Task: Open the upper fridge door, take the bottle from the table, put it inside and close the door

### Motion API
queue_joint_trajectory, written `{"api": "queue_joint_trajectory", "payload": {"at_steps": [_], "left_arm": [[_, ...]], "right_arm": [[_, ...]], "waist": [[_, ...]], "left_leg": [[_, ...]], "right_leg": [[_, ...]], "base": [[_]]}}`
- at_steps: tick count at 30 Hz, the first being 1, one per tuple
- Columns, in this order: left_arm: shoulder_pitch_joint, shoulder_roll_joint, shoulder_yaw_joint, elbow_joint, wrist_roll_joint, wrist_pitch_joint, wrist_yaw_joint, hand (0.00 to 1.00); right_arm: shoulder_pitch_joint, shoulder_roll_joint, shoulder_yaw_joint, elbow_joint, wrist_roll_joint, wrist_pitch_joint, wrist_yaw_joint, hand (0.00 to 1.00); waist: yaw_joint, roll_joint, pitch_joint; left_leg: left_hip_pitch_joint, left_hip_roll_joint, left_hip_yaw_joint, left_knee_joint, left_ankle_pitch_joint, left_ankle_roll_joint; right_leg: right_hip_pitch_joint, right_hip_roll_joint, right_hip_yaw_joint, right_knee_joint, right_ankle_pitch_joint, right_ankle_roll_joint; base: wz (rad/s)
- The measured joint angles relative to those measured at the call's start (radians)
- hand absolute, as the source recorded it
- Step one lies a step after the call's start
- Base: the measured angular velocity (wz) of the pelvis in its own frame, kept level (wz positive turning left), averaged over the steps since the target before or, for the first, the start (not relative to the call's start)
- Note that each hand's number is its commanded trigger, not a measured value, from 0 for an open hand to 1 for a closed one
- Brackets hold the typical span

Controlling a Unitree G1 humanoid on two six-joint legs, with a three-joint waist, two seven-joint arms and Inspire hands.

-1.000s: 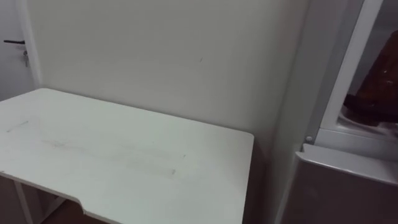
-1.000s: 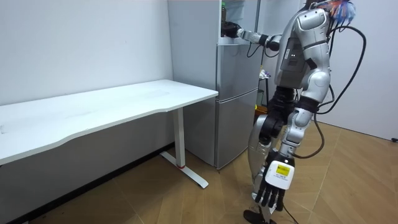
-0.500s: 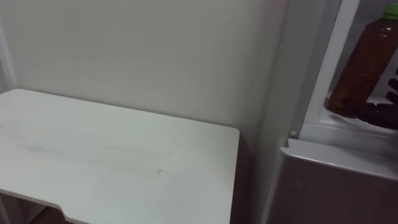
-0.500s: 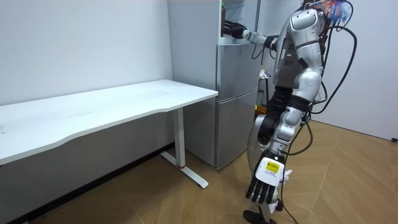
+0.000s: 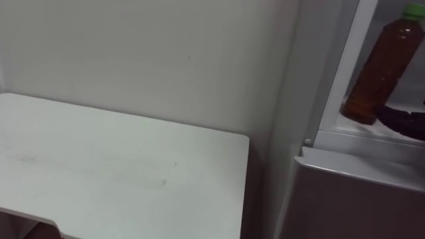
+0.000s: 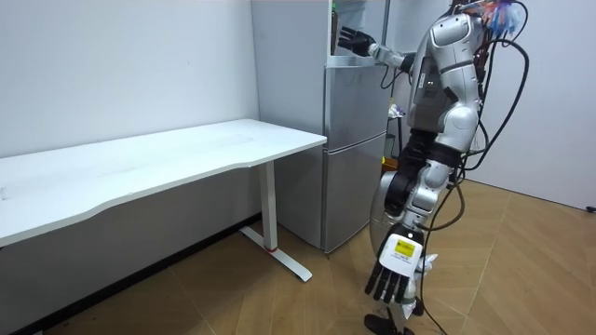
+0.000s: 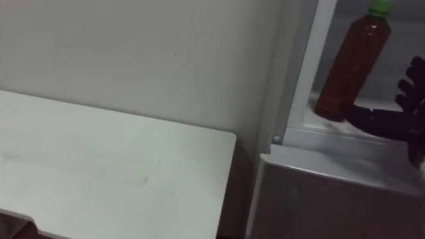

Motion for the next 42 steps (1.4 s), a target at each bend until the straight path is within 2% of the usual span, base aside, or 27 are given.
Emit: {"api": "queue_joint_trajectory", "payload": {"at_steps": [2,4,5,9,11,13,16,19,25,26,28,29,30,31,34,37,40,42], "left_arm": [[0.0,-0.005,-0.004,0.012,0.0,0.0,0.0,0.0],[-0.006,-0.006,-0.008,0.012,-0.001,0.0,0.0,0.0],[-0.006,-0.007,-0.012,0.013,-0.001,-0.001,0.0,0.0],[-0.006,-0.023,-0.049,0.01,0.001,-0.02,0.001,0.0],[-0.007,-0.03,-0.055,0.011,0.006,-0.028,0.0,0.0],[-0.007,-0.035,-0.054,0.012,0.04,-0.042,-0.001,0.0],[-0.003,-0.037,-0.054,0.012,0.048,-0.055,-0.002,0.0],[-0.005,-0.04,-0.054,0.012,0.049,-0.06,-0.002,0.0],[-0.007,-0.047,-0.068,0.015,0.049,-0.078,-0.002,0.0],[-0.007,-0.047,-0.073,0.016,0.049,-0.078,-0.001,0.0],[-0.004,-0.054,-0.096,0.016,0.049,-0.078,-0.003,0.0],[-0.004,-0.058,-0.101,0.016,0.049,-0.078,-0.003,0.0],[-0.008,-0.067,-0.105,0.017,0.049,-0.078,-0.003,0.0],[-0.017,-0.073,-0.115,0.031,0.048,-0.079,-0.002,0.0],[-0.04,-0.073,-0.151,0.054,0.04,-0.081,0.0,0.0],[-0.05,-0.08,-0.178,0.061,0.04,-0.081,0.001,0.0],[-0.054,-0.08,-0.182,0.062,0.039,-0.081,0.004,0.0],[-0.054,-0.08,-0.183,0.062,0.036,-0.082,0.013,0.0]], "right_arm": [[0.017,0.02,-0.017,-0.067,0.002,-0.011,-0.017,0.0],[0.035,0.062,-0.042,-0.125,0.009,-0.025,-0.031,0.0],[0.038,0.073,-0.043,-0.14,0.012,-0.027,-0.038,0.0],[0.107,0.15,-0.045,-0.244,0.068,-0.063,-0.006,0.0],[0.112,0.188,-0.045,-0.252,0.088,-0.07,0.021,0.0],[0.124,0.231,-0.051,-0.269,0.12,-0.081,0.057,0.0],[0.192,0.254,-0.054,-0.346,0.206,-0.093,0.105,0.0],[0.218,0.286,-0.054,-0.371,0.214,-0.102,0.144,0.0],[0.305,0.332,-0.06,-0.415,0.368,-0.127,0.249,0.0],[0.318,0.342,-0.06,-0.415,0.389,-0.126,0.262,0.0],[0.356,0.397,-0.057,-0.413,0.455,-0.125,0.295,0.0],[0.358,0.409,-0.055,-0.412,0.469,-0.125,0.301,0.0],[0.36,0.433,-0.054,-0.411,0.494,-0.126,0.316,0.0],[0.368,0.449,-0.043,-0.41,0.549,-0.134,0.336,0.0],[0.424,0.486,0.005,-0.402,0.658,-0.146,0.381,0.0],[0.456,0.505,0.034,-0.365,0.702,-0.148,0.4,0.0],[0.498,0.508,0.043,-0.269,0.699,-0.146,0.456,0.0],[0.507,0.509,0.042,-0.169,0.699,-0.146,0.475,0.0]], "waist": [[-0.009,0.01,0.0022],[-0.02,0.015,0.0031],[-0.022,0.023,0.0061],[-0.026,0.033,0.0039],[-0.031,0.034,0.0029],[-0.033,0.038,-0.0029],[-0.034,0.047,-0.0048],[-0.055,0.051,-0.0051],[-0.055,0.066,-0.0043],[-0.055,0.067,-0.0039],[-0.05,0.076,-0.0022],[-0.052,0.077,-0.0013],[-0.057,0.084,-0.0032],[-0.046,0.092,-0.0056],[-0.05,0.104,-0.0048],[-0.05,0.117,-0.0033],[-0.059,0.118,-0.004],[-0.07,0.112,-0.0045]], "left_leg": [[0.008,0.0,0.0,-0.001,0.0,0.0],[0.011,0.001,0.0,-0.001,-0.001,-0.001],[0.012,0.001,0.001,-0.001,-0.001,-0.001],[0.016,0.002,0.014,-0.002,-0.003,-0.002],[0.014,0.003,0.024,-0.001,-0.003,-0.002],[0.007,0.006,0.04,0.0,-0.003,-0.002],[0.008,0.006,0.047,0.001,-0.004,-0.001],[0.008,0.006,0.047,0.001,-0.004,-0.001],[0.01,0.006,0.049,-0.001,-0.005,-0.001],[0.013,0.006,0.052,-0.002,-0.005,-0.002],[0.016,0.007,0.063,-0.001,-0.011,-0.003],[0.015,0.009,0.064,-0.001,-0.012,-0.002],[0.013,0.01,0.068,-0.002,-0.012,-0.002],[0.011,0.013,0.076,-0.002,-0.013,-0.002],[0.009,0.016,0.083,0.004,-0.016,-0.003],[0.005,0.019,0.102,0.004,-0.018,-0.003],[0.01,0.019,0.104,0.003,-0.02,-0.004],[0.013,0.019,0.104,0.003,-0.02,-0.004]], "right_leg": [[0.007,0.0,0.0,-0.001,0.0,0.0],[0.006,0.0,0.0,-0.001,-0.001,0.0],[0.005,0.0,0.001,-0.001,-0.001,0.0],[-0.007,0.001,0.024,0.006,-0.004,0.0],[-0.018,0.001,0.03,0.017,-0.004,-0.001],[-0.032,0.005,0.051,0.019,0.0,-0.003],[-0.031,0.005,0.055,0.018,0.001,-0.002],[-0.031,0.005,0.054,0.018,0.001,-0.002],[-0.034,0.009,0.067,0.016,0.004,-0.001],[-0.033,0.01,0.07,0.015,0.004,-0.001],[-0.032,0.013,0.079,0.016,0.004,-0.002],[-0.033,0.013,0.08,0.017,0.004,-0.002],[-0.038,0.014,0.087,0.018,0.004,-0.002],[-0.045,0.017,0.096,0.018,0.008,-0.002],[-0.05,0.018,0.098,0.018,0.01,-0.003],[-0.065,0.02,0.111,0.033,0.011,-0.005],[-0.064,0.021,0.119,0.032,0.009,-0.005],[-0.063,0.022,0.12,0.032,0.008,-0.005]], "base": [[-0.02],[0.0],[-0.07],[-0.16],[-0.18],[-0.18],[-0.07],[0.0],[-0.04],[-0.11],[-0.13],[-0.09],[-0.18],[-0.2],[-0.1],[-0.18],[-0.07],[-0.04]]}}
